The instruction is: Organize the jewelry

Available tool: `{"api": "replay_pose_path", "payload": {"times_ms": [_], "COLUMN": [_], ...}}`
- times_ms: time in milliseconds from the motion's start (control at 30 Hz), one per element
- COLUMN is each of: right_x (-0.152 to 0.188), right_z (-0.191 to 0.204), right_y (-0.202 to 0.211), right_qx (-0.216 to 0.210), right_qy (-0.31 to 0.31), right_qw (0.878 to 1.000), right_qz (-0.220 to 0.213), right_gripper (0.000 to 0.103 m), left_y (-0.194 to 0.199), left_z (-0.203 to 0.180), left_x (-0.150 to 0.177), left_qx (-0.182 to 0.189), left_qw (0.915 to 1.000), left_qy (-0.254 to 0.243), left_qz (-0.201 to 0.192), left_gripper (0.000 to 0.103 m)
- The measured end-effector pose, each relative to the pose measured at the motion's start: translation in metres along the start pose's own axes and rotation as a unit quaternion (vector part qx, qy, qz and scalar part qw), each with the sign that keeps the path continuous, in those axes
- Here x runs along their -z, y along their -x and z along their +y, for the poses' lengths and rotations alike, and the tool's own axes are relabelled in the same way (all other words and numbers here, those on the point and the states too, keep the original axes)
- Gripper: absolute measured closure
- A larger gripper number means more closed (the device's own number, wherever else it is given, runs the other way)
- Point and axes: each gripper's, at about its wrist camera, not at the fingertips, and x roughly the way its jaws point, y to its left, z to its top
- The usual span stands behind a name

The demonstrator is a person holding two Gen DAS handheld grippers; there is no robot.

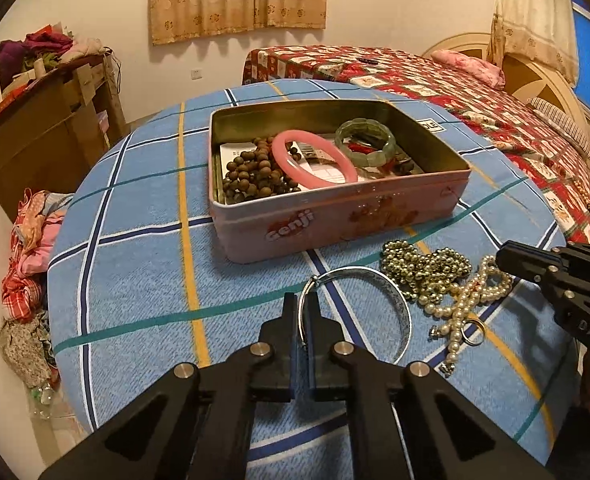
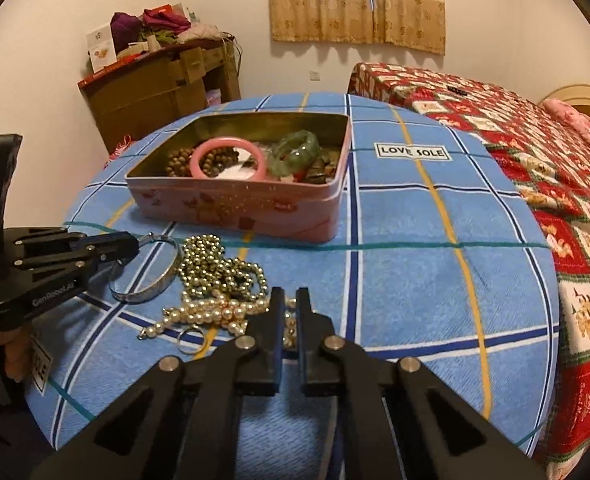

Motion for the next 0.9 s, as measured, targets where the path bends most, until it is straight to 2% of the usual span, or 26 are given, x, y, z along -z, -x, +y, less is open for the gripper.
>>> {"api": "replay_pose_path", "payload": {"times_ms": [133,167,200,267,367,433,467,500,567,700,733,900], "right_x": [-0.001,-0.002,-0.003,-0.001,0.001,0.001,0.001,0.0,0.001,0.003,0.003,-0.002], "right_z": [-0.001,-0.003,-0.003,-0.004,-0.004,-0.001,0.001,0.002,0.003,0.004,0.004,0.006], "right_y": [-0.001,-0.002,-0.004,-0.005,-0.01,-0.012,-0.013,-0.014,-0.014,-0.007,-0.006,-0.001], "right_qx": [0.006,0.006,0.006,0.009,0.008,0.009,0.005,0.005,-0.001,-0.008,-0.009,-0.008], "right_qy": [-0.001,-0.002,-0.001,-0.001,0.004,0.014,0.02,0.024,0.027,0.024,0.023,0.024], "right_qw": [1.0,1.0,1.0,1.0,1.0,1.0,0.999,0.999,0.999,0.999,1.0,1.0], "right_qz": [-0.001,0.002,0.007,0.009,0.023,0.024,0.026,0.027,0.028,0.019,0.016,0.009], "right_gripper": [0.094,0.086,0.07,0.06,0.061,0.067,0.076,0.08,0.085,0.088,0.095,0.095], "left_y": [0.0,0.001,0.002,0.004,0.005,0.004,0.003,0.003,0.004,0.006,0.007,0.009], "left_z": [0.001,0.001,0.002,0.004,0.005,0.004,0.004,0.004,0.004,0.005,0.006,0.005], "left_x": [0.001,0.001,0.001,0.0,0.0,0.001,0.002,0.002,0.002,0.001,0.001,0.001], "left_qx": [0.001,0.001,0.002,0.002,0.002,0.002,0.002,0.003,0.003,0.004,0.004,0.006], "left_qw": [1.0,1.0,1.0,1.0,1.0,1.0,1.0,1.0,0.9999,0.9999,0.9999,0.9999], "left_qy": [0.002,0.002,0.003,0.007,0.008,0.007,0.008,0.009,0.01,0.012,0.013,0.011], "left_qz": [0.001,0.0,-0.001,-0.004,-0.005,-0.003,-0.001,-0.001,-0.002,-0.006,-0.006,-0.008], "left_gripper": [0.101,0.101,0.101,0.101,0.101,0.101,0.101,0.101,0.101,0.101,0.101,0.101]}}
